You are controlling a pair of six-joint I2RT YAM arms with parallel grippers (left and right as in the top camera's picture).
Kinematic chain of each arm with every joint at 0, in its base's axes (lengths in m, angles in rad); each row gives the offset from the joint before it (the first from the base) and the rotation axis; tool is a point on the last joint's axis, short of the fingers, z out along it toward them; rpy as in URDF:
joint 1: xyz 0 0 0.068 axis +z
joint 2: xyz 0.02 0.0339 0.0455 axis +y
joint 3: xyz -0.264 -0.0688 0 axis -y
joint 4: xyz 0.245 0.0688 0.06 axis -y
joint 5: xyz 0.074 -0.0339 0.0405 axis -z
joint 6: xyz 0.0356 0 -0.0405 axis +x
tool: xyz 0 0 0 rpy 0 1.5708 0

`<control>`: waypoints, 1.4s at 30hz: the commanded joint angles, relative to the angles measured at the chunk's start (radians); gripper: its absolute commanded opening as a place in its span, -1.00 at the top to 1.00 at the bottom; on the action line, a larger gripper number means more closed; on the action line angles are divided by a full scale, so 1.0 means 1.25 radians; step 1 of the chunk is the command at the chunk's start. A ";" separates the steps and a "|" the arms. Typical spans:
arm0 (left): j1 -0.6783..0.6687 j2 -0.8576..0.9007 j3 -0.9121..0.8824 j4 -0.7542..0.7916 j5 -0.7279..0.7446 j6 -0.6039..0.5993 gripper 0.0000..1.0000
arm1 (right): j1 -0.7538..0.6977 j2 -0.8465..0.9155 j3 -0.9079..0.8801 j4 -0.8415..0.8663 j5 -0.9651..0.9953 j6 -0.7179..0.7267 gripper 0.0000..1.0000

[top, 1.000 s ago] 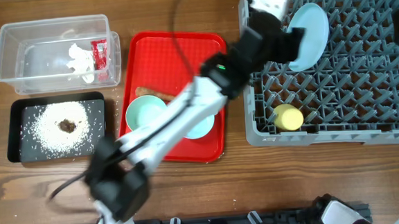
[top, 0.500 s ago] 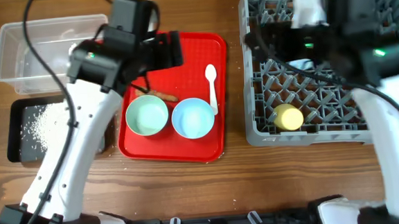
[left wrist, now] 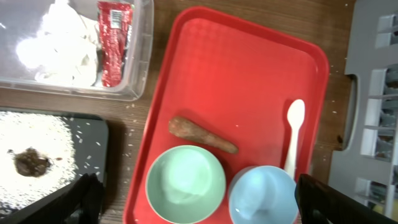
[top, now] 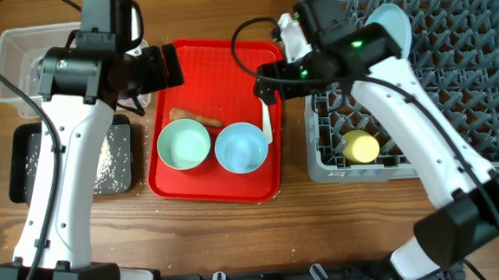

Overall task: Sort waste into correct bins and load items into the dishwasher rack
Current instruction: 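Move the left arm back left and reach the right gripper to the light-blue bowl, then grasp the light-blue bowl rim with the right gripper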

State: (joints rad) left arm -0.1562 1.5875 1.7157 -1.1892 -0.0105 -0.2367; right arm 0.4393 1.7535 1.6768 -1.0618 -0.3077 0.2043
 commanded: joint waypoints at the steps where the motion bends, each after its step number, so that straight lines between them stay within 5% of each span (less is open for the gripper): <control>1: 0.024 0.009 -0.001 0.002 -0.008 0.061 -1.00 | 0.019 0.047 -0.016 0.000 0.031 0.007 -0.86; 12: 0.140 0.009 -0.001 0.024 -0.007 -0.009 -1.00 | 0.070 0.087 -0.107 0.046 0.031 0.028 -0.71; 23: 0.185 0.009 -0.001 0.032 -0.007 -0.008 -1.00 | 0.104 0.107 -0.274 0.179 0.031 0.045 -0.08; 27: 0.185 0.009 -0.001 0.033 -0.007 -0.008 -1.00 | 0.105 0.139 -0.273 0.190 -0.029 -0.003 0.39; 31: 0.185 0.009 -0.001 0.032 -0.007 -0.008 -1.00 | 0.105 0.143 -0.273 0.169 -0.032 -0.017 0.60; 42: 0.185 0.009 -0.001 0.032 -0.007 -0.008 -1.00 | 0.105 0.160 -0.274 0.176 0.040 -0.091 0.52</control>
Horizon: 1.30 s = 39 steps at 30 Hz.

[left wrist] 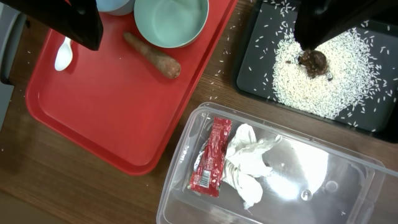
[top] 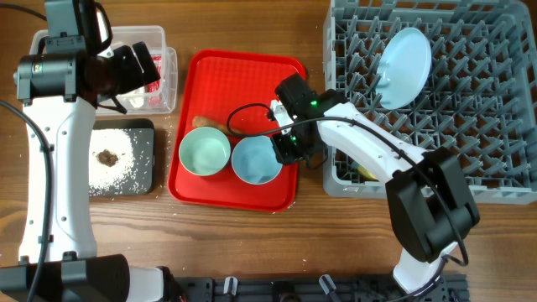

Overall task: Sort waste into correct bins and load items into the dishwasher rack
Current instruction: 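Grasp the light-blue bowl rim with the right gripper, then carry the light-blue bowl into the dish rack and release it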

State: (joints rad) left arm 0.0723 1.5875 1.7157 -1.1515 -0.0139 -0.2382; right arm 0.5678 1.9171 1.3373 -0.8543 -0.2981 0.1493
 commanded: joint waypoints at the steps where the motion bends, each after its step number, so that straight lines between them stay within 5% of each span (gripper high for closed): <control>1: 0.002 0.009 -0.001 0.002 -0.005 -0.007 -1.00 | 0.002 0.037 -0.002 0.014 0.033 -0.060 0.51; 4: 0.002 0.009 -0.001 0.002 -0.005 -0.007 -1.00 | 0.002 0.054 -0.002 0.019 0.032 -0.084 0.49; 7: 0.002 0.009 -0.001 0.002 -0.005 -0.007 -1.00 | 0.001 0.055 -0.002 0.019 0.042 -0.085 0.91; 16: 0.002 0.009 -0.001 0.002 -0.005 -0.007 -1.00 | -0.030 -0.063 0.073 -0.042 0.094 0.008 0.91; 20: 0.002 0.009 -0.001 0.002 -0.005 -0.007 -1.00 | -0.062 -0.172 0.166 -0.085 0.443 0.135 0.91; 24: 0.002 0.009 -0.001 0.002 -0.005 -0.007 -1.00 | -0.085 -0.223 0.170 0.012 0.903 0.219 0.91; 27: 0.002 0.009 -0.001 0.002 -0.005 -0.007 -1.00 | -0.097 -0.192 0.170 0.203 1.127 0.070 0.91; 35: 0.002 0.009 -0.001 0.002 -0.005 -0.007 -1.00 | -0.175 0.030 0.170 0.787 1.257 -0.512 0.91; 39: 0.002 0.009 -0.001 0.002 -0.005 -0.007 -1.00 | -0.186 0.139 0.170 0.928 1.262 -0.646 0.91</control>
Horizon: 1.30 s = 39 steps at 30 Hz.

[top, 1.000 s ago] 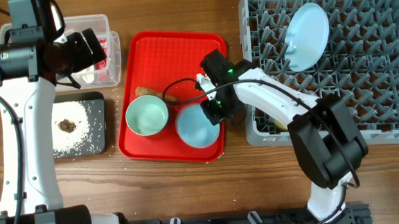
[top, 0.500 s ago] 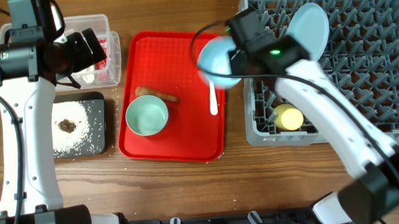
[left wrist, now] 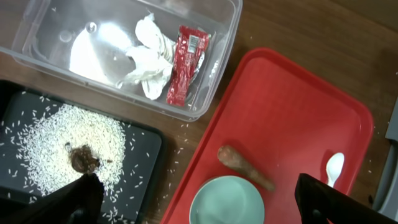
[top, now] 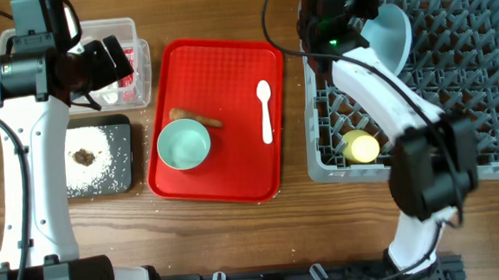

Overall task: Sort waste into correct bins and load items into the dishwasher rack
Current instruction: 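Carry the light-blue bowl into the dish rack and release it, then reach the right gripper back and grasp the mint-green bowl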

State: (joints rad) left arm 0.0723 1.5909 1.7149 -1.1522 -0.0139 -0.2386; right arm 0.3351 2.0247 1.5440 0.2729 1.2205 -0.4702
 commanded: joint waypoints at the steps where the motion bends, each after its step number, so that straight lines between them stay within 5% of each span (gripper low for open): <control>1: 0.002 0.006 0.000 0.003 -0.005 -0.007 -1.00 | 0.001 0.069 0.005 0.025 0.045 -0.147 0.91; 20: 0.002 0.006 0.000 0.003 -0.005 -0.007 -1.00 | -0.003 0.163 0.004 0.023 -0.013 -0.081 0.92; 23: 0.002 0.006 0.000 0.003 -0.005 -0.007 -1.00 | 0.004 0.163 0.004 0.025 -0.013 -0.083 0.63; 27: 0.002 0.006 0.000 0.003 -0.005 -0.007 -1.00 | 0.031 0.163 0.004 0.023 -0.009 -0.085 0.49; 30: 0.002 0.006 0.000 0.003 -0.005 -0.007 -1.00 | 0.057 0.163 0.004 0.010 -0.006 -0.093 -0.15; 32: 0.002 0.006 0.000 0.003 -0.005 -0.007 -1.00 | 0.071 0.163 0.004 0.009 -0.007 -0.106 -0.41; 39: 0.002 0.006 0.000 0.003 -0.005 -0.007 -1.00 | 0.114 0.151 0.004 0.008 -0.006 -0.126 -0.73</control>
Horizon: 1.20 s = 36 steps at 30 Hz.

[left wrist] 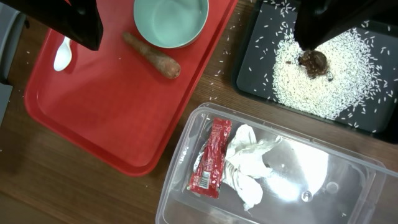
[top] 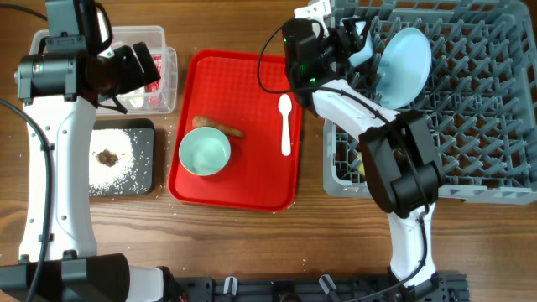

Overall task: Sort waste into correct bins and load items into the dishwasher rack
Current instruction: 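Reach the right gripper back and grasp the mint-green bowl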

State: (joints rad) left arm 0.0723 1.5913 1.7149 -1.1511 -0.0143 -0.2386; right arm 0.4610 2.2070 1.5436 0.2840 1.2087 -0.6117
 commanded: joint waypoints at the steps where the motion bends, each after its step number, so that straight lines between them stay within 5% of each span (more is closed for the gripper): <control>1: 0.002 0.005 0.000 0.002 -0.004 -0.007 -1.00 | 0.018 -0.002 0.005 -0.001 0.003 -0.012 -0.76; 7: 0.002 0.006 0.000 0.002 -0.004 -0.007 -1.00 | 0.059 -0.088 0.005 -0.011 -0.058 0.006 -0.82; 10: 0.002 0.005 0.000 0.002 -0.004 -0.007 -1.00 | 0.083 -0.152 0.005 -0.107 -0.151 0.102 -0.82; 14: 0.002 0.005 0.000 0.002 -0.005 -0.007 -1.00 | 0.124 -0.271 0.005 -0.487 -0.688 0.414 -0.68; 18: 0.002 0.005 0.000 0.002 -0.005 -0.007 -1.00 | 0.126 -0.281 0.000 -0.645 -1.142 0.670 -0.32; 21: 0.002 0.005 0.000 0.002 -0.004 -0.007 -1.00 | 0.130 -0.271 -0.036 -0.696 -1.183 0.867 -0.30; 33: 0.002 0.005 0.000 0.002 -0.004 -0.007 -1.00 | 0.238 -0.121 -0.095 -0.638 -1.190 1.020 -0.04; 36: 0.002 0.005 0.000 0.002 -0.005 -0.007 -1.00 | 0.237 -0.104 -0.095 -0.639 -1.195 1.033 0.34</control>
State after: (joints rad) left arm 0.0723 1.5913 1.7142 -1.1515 -0.0143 -0.2390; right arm 0.7631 2.0541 1.4284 -0.5198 -0.2638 0.6407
